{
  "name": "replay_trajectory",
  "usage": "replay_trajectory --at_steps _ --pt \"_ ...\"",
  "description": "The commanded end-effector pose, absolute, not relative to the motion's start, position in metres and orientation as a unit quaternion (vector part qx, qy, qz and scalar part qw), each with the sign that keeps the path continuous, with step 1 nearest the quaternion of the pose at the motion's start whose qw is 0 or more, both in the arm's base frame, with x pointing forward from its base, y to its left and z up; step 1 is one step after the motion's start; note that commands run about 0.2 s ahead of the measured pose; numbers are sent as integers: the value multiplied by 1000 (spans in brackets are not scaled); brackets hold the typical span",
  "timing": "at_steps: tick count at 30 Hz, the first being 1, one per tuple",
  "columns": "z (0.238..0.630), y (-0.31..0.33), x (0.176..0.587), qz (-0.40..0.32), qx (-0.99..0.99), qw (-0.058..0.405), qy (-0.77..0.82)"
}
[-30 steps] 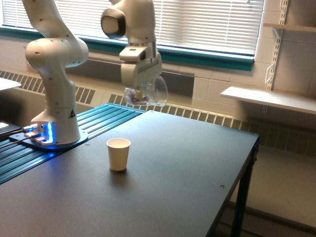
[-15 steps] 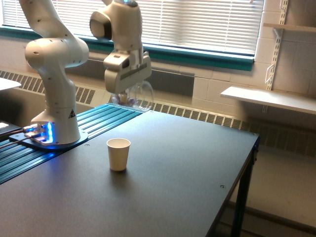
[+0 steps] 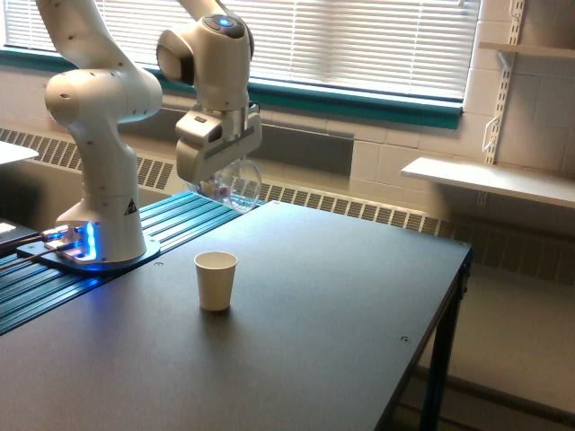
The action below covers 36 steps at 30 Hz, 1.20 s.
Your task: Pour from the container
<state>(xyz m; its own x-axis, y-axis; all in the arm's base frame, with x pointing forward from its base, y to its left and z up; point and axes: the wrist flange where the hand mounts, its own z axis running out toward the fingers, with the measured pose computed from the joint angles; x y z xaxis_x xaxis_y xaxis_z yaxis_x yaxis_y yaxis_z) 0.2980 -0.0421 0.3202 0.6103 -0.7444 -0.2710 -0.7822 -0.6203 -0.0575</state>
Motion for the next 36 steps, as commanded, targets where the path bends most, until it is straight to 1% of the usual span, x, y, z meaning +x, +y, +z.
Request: replay_trajectory --at_steps 1,10,17,21,31,36 --pt "319 -54 284 120 -894 98 420" --pt "328 -78 272 118 -894 98 421" --pt "327 -88 260 130 -885 96 438" --pt "316 -93 247 165 -865 102 462" --pt "307 -94 246 198 -851 111 474" --pt "306 -96 252 201 -848 109 478"
